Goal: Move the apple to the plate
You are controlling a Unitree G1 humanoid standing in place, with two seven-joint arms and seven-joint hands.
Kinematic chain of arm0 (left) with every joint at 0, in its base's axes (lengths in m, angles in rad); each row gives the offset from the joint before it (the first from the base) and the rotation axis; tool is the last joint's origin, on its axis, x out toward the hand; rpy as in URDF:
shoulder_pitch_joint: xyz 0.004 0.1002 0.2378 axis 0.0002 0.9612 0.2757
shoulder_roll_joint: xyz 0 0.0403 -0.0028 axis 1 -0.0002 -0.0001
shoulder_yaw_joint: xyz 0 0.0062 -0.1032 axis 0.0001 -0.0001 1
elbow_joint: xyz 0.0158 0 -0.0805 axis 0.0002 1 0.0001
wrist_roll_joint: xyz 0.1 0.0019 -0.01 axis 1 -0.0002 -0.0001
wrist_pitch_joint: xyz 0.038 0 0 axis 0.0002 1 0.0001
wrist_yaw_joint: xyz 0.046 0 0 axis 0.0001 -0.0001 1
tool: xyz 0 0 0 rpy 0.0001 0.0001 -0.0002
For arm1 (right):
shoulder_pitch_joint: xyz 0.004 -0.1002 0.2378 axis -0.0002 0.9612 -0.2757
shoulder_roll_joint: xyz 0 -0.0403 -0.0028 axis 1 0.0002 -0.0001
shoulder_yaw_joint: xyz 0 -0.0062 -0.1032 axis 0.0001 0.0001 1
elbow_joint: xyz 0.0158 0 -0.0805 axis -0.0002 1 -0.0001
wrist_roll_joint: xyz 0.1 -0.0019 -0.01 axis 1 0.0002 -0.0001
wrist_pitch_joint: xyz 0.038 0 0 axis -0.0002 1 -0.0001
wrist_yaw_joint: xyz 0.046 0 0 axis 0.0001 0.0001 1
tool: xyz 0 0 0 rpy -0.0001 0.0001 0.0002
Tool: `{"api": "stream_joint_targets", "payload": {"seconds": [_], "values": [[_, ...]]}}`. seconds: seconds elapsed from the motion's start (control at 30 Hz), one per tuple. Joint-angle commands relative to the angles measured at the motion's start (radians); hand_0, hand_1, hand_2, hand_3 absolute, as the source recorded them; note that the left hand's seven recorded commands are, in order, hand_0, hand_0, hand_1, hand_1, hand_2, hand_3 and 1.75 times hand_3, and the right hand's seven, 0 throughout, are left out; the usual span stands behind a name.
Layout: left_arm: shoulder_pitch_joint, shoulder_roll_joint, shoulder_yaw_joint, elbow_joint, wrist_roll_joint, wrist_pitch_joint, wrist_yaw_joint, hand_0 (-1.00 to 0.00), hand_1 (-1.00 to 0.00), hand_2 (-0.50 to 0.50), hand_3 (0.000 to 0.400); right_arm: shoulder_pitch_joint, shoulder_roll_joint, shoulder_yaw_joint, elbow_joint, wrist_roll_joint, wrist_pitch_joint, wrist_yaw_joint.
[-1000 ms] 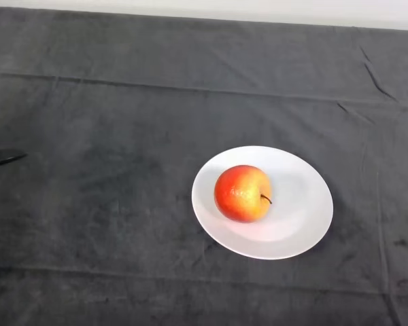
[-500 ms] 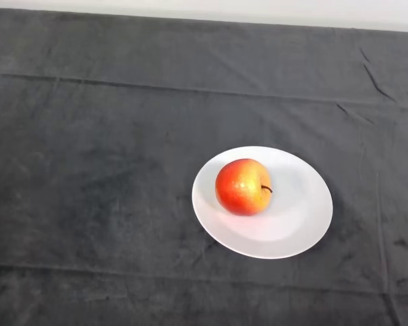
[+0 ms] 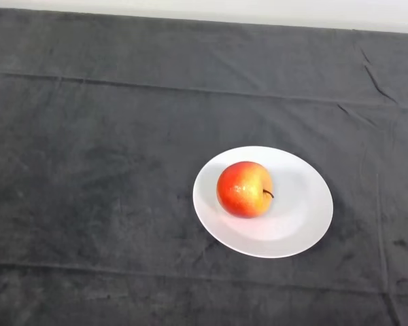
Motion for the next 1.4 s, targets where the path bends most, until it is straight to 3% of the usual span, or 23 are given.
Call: {"api": "stream_joint_targets", "payload": {"seconds": [0.03, 1.4], "values": [[0.002, 0.020, 0.024, -0.017, 0.015, 0.014, 0.010, 0.00, 0.00, 0.00, 0.000, 0.101, 0.084, -0.0076, 0.103, 0.0203, 0.095, -0.0063], [-0.005, -0.031, 0.086, -0.044, 0.057, 0.043, -0.058, 0.00, 0.00, 0.00, 0.000, 0.101, 0.085, -0.0047, 0.101, 0.0232, 0.096, -0.0061]]}}
